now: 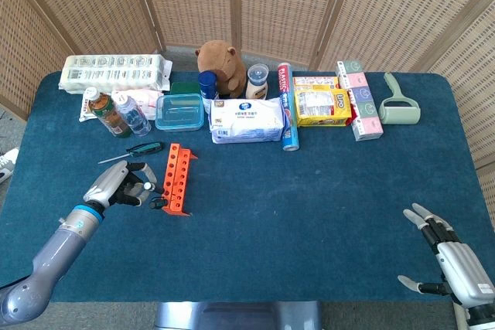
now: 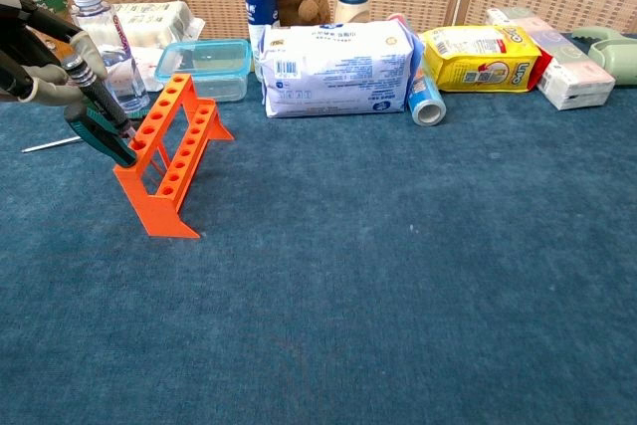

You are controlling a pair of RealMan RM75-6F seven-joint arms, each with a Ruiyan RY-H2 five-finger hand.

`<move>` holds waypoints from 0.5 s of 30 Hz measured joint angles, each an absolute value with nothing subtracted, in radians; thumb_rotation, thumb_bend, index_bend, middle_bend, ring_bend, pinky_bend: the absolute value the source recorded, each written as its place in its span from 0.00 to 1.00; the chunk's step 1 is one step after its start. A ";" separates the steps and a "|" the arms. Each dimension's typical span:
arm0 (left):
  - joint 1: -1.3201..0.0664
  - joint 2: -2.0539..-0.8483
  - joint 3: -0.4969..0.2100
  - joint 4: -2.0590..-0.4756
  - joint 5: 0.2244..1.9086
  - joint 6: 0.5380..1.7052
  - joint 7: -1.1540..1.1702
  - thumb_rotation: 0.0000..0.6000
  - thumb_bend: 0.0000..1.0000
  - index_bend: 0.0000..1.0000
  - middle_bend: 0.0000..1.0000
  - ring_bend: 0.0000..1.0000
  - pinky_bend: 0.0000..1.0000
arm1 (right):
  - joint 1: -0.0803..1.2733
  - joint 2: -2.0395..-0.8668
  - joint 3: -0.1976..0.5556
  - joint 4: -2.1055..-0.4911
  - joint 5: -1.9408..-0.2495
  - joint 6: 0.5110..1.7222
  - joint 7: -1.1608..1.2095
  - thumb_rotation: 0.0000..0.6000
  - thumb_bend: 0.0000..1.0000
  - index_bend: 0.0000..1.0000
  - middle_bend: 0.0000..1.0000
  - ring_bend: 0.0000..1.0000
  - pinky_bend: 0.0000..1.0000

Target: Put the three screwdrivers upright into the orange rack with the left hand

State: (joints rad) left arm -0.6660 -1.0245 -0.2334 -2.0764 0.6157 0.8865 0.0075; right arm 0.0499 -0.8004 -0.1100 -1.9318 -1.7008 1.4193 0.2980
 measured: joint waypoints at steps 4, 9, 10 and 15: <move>-0.685 -1.033 -0.221 -2.069 0.601 0.889 0.032 1.00 0.42 0.51 0.90 0.88 0.92 | 0.050 -0.800 -0.110 -1.932 -1.700 1.419 0.298 1.00 0.00 0.06 0.00 0.06 0.05; -0.703 -1.047 -0.211 -2.056 0.583 0.885 0.039 1.00 0.42 0.51 0.90 0.88 0.92 | 0.050 -0.800 -0.110 -1.932 -1.700 1.421 0.299 1.00 0.00 0.06 0.00 0.06 0.05; -0.706 -1.049 -0.209 -2.054 0.580 0.885 0.040 1.00 0.42 0.51 0.90 0.88 0.92 | 0.050 -0.800 -0.110 -1.932 -1.700 1.420 0.300 1.00 0.00 0.06 0.00 0.06 0.05; -0.710 -1.053 -0.209 -2.051 0.575 0.885 0.033 1.00 0.42 0.51 0.90 0.88 0.92 | 0.050 -0.799 -0.109 -1.931 -1.699 1.421 0.302 1.00 0.00 0.06 0.00 0.06 0.05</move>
State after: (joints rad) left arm -0.7099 -1.0532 -0.2094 -2.0505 0.5753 0.8853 0.0329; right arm 0.0499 -0.7990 -0.1092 -1.9313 -1.6991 1.4205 0.3015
